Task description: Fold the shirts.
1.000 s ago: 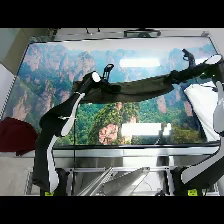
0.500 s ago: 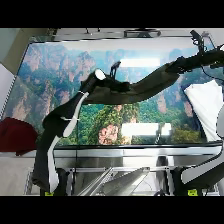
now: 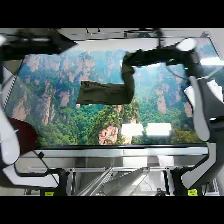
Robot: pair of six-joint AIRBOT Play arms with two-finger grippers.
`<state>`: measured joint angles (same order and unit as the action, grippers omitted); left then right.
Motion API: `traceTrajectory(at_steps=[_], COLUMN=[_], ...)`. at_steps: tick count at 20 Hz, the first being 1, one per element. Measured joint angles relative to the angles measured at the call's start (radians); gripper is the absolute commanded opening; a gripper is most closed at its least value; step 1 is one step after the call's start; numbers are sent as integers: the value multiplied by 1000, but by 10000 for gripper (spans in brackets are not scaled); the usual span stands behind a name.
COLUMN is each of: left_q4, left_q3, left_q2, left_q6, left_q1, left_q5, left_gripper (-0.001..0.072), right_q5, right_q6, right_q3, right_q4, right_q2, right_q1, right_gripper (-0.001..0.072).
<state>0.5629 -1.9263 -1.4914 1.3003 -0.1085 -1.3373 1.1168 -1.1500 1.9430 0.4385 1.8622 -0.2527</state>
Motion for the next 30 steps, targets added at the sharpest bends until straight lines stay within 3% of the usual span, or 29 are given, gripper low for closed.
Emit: traceTrajectory(at_steps=[2, 3, 4, 5, 6, 8, 10, 12, 15, 16, 17, 20, 23, 30], left_q4=[-3, -12, -15, -14, -13, -14, -14, -15, -17, -18, -15, -16, -16, -15], left_q3=[55, 86, 117, 154, 188, 254, 309, 342, 365, 369, 372, 376, 378, 378], left_q2=[96, 141, 175, 206, 233, 277, 306, 321, 331, 332, 332, 334, 335, 335], left_q6=[-13, -25, -37, -49, -63, -86, -107, -125, -139, -143, -144, -150, -150, -150], left_q1=[-98, -140, -173, -203, -227, -267, -293, -308, -315, -317, -317, -319, -319, -319], left_q5=[-11, -14, -19, -21, -21, -22, -25, -24, -29, -30, -32, -32, -33, -35], left_gripper=[18, 18, 18, 18, 18, 18, 18, 18, 18, 18, 18, 17, 17, 17], right_q5=[-205, -308, -412, -504, -571, -653, -647, -571, -378, -300, -224, -15, 88, 118], right_q6=[46, 70, 92, 110, 124, 142, 150, 150, 51, -5, -62, -207, -294, -316], right_q3=[0, 0, 0, 0, 0, 0, 0, 1, 1, 1, 2, -9, -24, -31], right_q4=[-14, -24, -42, -62, -78, -97, -104, -94, 8, 63, 122, 273, 357, 338], right_q2=[80, 126, 172, 218, 251, 286, 281, 242, 171, 145, 124, 104, 145, 287], right_q1=[-163, -238, -307, -369, -412, -454, -439, -369, -223, -164, -104, 25, 83, 55], right_gripper=[30, 225, 483, 515, 457, 459, 456, 370, 369, 451, 679, 700, 700, 699])
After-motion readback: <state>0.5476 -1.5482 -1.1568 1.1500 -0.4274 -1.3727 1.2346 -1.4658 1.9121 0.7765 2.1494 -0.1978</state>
